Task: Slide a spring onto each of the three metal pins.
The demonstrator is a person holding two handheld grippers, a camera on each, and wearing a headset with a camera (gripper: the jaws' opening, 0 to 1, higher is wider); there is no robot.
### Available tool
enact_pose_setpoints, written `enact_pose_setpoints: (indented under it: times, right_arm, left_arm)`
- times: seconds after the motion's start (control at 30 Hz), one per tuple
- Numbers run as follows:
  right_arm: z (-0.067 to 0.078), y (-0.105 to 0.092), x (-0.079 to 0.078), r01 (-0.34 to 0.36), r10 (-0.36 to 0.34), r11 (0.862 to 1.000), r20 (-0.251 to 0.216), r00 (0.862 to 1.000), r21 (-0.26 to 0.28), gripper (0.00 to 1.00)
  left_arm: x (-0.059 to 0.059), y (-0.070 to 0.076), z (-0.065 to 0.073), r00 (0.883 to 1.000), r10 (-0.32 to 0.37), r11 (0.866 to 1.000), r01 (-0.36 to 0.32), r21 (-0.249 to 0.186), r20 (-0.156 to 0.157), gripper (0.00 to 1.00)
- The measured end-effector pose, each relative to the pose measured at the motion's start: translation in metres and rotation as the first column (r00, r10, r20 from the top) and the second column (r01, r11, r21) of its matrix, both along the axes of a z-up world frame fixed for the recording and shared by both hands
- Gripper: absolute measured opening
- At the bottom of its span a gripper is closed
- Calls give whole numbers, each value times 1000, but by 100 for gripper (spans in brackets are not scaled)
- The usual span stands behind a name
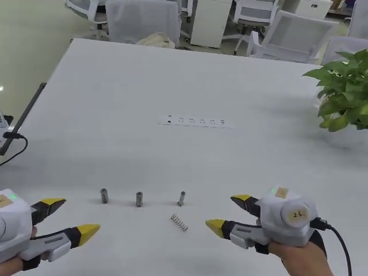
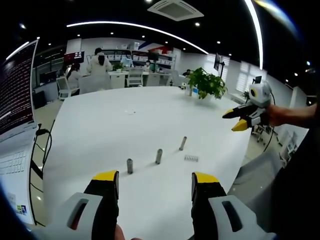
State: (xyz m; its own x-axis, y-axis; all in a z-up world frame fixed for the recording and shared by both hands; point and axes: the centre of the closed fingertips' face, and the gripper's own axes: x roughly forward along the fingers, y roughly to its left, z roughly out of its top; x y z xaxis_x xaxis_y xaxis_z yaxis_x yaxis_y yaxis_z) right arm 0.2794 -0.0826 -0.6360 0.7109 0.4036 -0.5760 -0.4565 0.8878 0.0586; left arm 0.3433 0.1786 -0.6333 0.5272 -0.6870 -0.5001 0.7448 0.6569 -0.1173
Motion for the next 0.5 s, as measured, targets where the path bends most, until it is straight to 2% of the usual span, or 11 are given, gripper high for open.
enact_pose_setpoints:
  times: [0.5]
  right_arm:
    - [-11,-2,-28,53,-52,998,-23,998,37,53]
  left_arm:
    - [-5,-8,0,1000,-15,1000,15,7,-10,54]
